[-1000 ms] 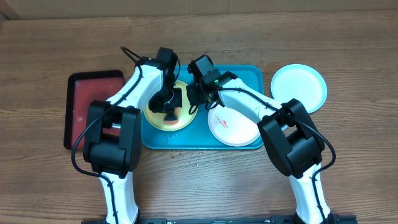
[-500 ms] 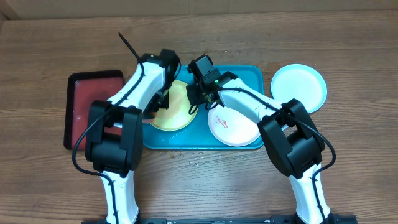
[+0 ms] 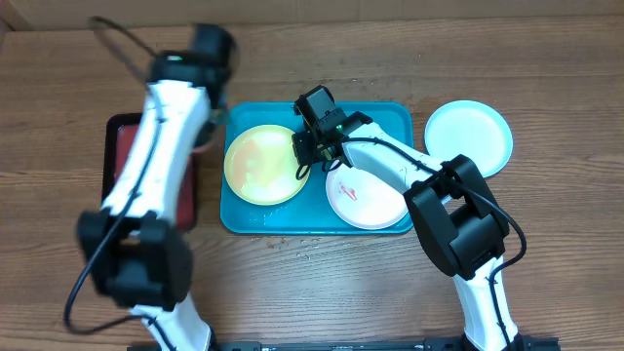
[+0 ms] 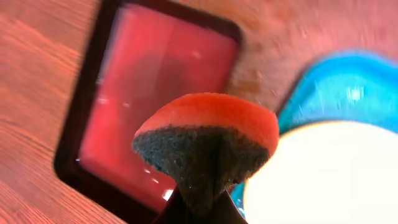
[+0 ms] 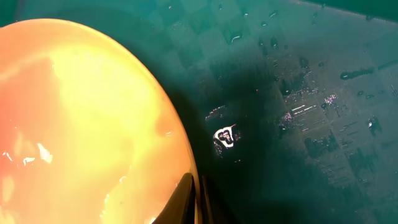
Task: Clean dirty plates on tray and stack at the side
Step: 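Return the sponge to the red tray with the left gripper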
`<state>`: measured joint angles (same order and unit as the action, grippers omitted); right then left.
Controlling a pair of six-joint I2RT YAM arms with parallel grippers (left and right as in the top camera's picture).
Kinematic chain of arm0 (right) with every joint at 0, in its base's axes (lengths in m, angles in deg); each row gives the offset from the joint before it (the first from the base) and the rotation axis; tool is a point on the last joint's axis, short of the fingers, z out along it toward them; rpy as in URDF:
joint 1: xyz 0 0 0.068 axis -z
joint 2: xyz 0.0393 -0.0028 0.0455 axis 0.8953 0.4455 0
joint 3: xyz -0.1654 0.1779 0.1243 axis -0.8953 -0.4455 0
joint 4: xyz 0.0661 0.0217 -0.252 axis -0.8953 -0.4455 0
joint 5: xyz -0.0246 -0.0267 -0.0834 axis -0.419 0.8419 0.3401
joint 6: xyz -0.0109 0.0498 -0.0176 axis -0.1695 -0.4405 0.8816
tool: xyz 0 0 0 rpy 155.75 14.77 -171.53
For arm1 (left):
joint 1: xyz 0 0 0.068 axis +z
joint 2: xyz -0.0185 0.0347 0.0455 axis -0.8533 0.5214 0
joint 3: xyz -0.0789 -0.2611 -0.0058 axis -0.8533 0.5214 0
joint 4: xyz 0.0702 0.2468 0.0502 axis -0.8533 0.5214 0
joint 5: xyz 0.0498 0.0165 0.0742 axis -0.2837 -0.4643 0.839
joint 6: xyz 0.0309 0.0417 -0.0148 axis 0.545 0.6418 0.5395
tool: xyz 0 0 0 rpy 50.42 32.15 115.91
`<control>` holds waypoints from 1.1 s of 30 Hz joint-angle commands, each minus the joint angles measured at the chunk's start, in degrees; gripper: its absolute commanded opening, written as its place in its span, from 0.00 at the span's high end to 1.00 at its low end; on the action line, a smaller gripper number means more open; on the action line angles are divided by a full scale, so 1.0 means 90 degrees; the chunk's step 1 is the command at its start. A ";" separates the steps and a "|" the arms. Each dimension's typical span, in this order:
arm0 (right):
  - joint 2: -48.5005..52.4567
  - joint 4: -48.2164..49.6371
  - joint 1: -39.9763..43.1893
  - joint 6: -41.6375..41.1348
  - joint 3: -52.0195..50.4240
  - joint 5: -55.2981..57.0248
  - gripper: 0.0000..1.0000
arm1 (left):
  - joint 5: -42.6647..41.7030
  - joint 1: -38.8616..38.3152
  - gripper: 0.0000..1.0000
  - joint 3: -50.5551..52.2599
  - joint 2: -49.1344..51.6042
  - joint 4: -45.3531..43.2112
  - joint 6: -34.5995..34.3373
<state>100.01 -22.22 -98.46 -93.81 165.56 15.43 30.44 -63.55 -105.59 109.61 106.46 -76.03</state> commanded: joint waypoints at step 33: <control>0.0233 -0.0192 0.0029 -0.0005 -0.0233 0.0420 0.96 | -0.2059 0.2516 0.58 -0.0197 0.1987 0.0017 0.0869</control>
<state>100.01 -22.19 -98.46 -93.79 165.56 15.46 12.56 -41.17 -106.22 127.71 106.04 -68.64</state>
